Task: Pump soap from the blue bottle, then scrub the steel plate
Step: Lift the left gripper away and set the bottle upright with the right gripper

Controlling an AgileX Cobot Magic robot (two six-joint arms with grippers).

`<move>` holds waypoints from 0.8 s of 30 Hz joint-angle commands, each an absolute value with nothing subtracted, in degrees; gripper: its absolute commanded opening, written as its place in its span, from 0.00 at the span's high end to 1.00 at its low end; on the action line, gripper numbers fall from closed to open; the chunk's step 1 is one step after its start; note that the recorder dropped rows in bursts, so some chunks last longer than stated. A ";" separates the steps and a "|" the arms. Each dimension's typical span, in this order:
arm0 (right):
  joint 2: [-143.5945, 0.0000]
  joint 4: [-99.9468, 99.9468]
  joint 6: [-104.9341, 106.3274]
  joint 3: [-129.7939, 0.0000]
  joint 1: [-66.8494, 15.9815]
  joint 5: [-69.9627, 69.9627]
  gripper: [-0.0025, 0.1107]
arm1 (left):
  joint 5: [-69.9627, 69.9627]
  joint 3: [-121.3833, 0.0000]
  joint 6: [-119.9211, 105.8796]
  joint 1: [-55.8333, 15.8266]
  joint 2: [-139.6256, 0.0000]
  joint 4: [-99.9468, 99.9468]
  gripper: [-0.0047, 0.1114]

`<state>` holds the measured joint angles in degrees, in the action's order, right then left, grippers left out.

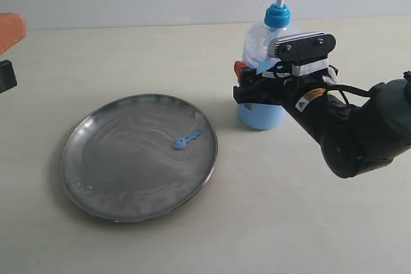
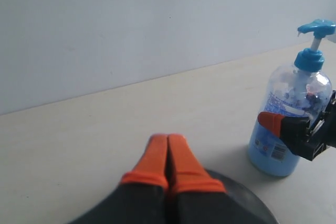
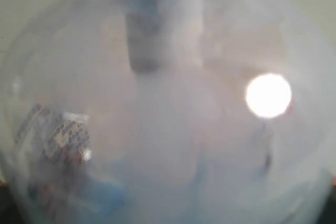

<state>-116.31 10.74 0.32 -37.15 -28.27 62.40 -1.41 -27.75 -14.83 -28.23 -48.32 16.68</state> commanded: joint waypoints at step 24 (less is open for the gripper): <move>-116.34 10.43 4.84 -37.34 -28.04 65.64 0.16 | -2.74 -27.55 -14.53 -27.97 -47.97 16.45 0.96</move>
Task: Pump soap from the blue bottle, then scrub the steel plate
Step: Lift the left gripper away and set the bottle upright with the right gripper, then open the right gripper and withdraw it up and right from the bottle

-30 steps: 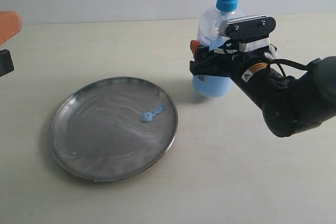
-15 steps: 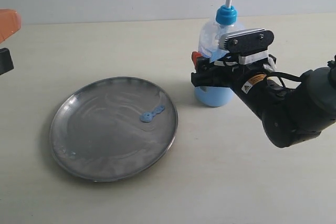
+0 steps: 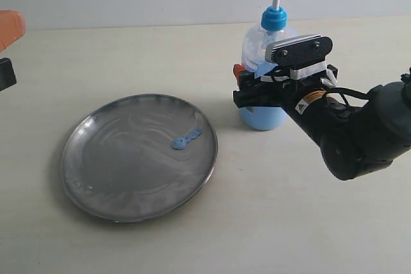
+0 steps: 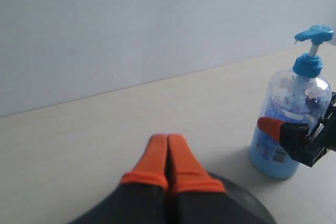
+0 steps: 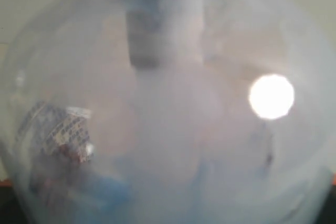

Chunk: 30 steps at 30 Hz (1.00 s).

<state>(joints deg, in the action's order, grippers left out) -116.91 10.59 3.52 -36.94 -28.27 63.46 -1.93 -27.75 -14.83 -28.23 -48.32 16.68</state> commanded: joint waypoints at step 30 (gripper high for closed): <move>-98.98 10.30 4.47 -37.34 -28.04 49.66 0.14 | -2.96 -27.55 -14.64 -27.97 -46.99 16.45 0.96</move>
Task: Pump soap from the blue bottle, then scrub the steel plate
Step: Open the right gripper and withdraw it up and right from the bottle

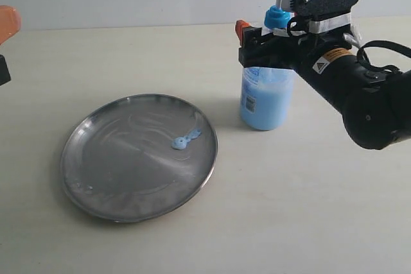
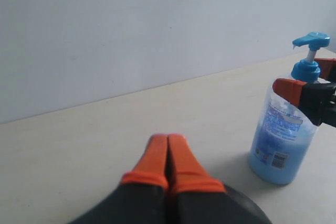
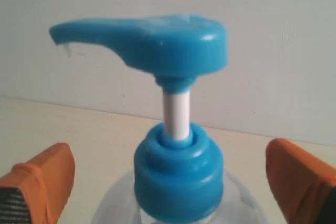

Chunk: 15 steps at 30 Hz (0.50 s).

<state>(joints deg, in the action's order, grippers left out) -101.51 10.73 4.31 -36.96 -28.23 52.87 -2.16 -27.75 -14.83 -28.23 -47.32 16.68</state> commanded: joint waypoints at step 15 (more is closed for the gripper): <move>-85.68 14.57 6.03 -37.34 -28.04 26.76 0.14 | -2.87 -27.55 -14.75 -27.97 -45.43 16.45 0.96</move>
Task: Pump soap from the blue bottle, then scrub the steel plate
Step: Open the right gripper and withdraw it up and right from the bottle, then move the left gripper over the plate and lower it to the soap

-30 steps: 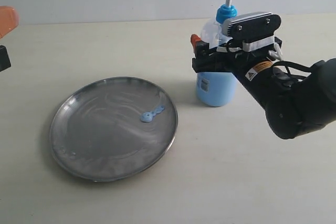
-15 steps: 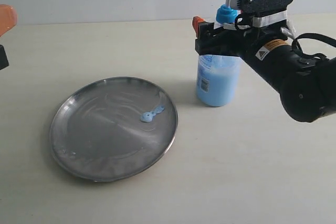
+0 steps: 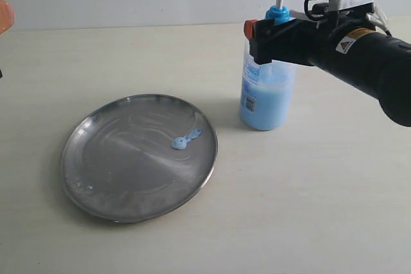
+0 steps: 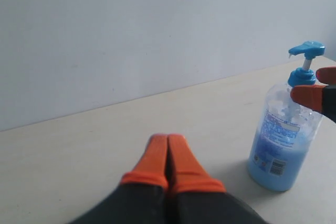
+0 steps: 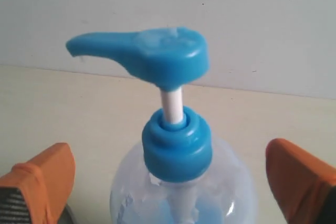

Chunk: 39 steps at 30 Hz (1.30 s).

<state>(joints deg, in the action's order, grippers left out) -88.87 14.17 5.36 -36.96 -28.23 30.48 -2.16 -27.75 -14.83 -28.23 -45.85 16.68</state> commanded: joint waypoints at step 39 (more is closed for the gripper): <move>-58.60 -2.09 5.19 -37.34 -28.04 -40.57 0.20 | -0.74 -26.58 -18.02 -27.97 -45.26 15.53 0.96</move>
